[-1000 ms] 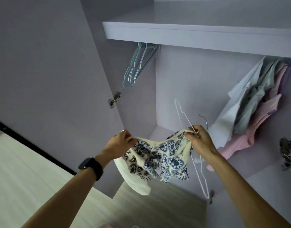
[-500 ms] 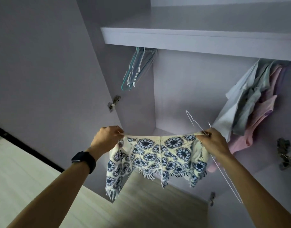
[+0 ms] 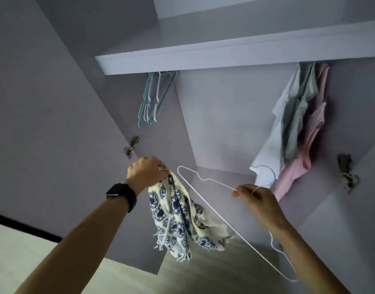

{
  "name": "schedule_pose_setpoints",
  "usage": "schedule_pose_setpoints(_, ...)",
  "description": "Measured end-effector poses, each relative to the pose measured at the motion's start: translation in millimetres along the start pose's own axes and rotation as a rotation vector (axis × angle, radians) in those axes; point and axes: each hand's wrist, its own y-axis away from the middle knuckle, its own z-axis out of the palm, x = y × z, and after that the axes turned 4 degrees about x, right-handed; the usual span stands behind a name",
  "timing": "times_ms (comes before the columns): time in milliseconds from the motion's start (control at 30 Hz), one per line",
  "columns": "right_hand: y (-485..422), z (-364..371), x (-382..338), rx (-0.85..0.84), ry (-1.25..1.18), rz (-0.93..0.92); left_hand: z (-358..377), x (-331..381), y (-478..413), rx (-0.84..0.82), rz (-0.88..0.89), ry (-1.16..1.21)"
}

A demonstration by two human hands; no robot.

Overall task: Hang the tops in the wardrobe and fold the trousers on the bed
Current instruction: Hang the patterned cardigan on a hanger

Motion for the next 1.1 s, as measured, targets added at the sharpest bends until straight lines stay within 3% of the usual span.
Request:
schedule_pose_setpoints(133,23,5,1,-0.104,0.046,-0.053,6,12,-1,-0.024,-0.024,0.058)
schedule_pose_setpoints(333,17,31,-13,-0.104,0.13,-0.112,6,48,19,-0.009,0.036,0.225)
schedule_pose_setpoints(433,4,50,-28,-0.129,0.105,-0.132,3,64,33,-0.007,0.029,0.378)
schedule_pose_setpoints(633,-17,57,-48,-0.054,-0.116,-0.13,-5,55,64,-0.182,0.204,0.555)
schedule_pose_setpoints(700,-16,56,-51,-0.085,-0.186,-0.141,-10,44,66,-0.087,0.254,0.468)
schedule_pose_setpoints(833,-17,66,-64,-0.1,-0.246,-0.155,-7,30,62,0.282,0.414,0.179)
schedule_pose_setpoints(1000,-28,56,-71,-0.137,-0.353,-0.202,-19,35,45,0.294,0.607,0.122)
schedule_pose_setpoints(1100,-30,41,-74,-0.241,-0.57,-0.128,-28,41,37,0.272,0.716,0.015)
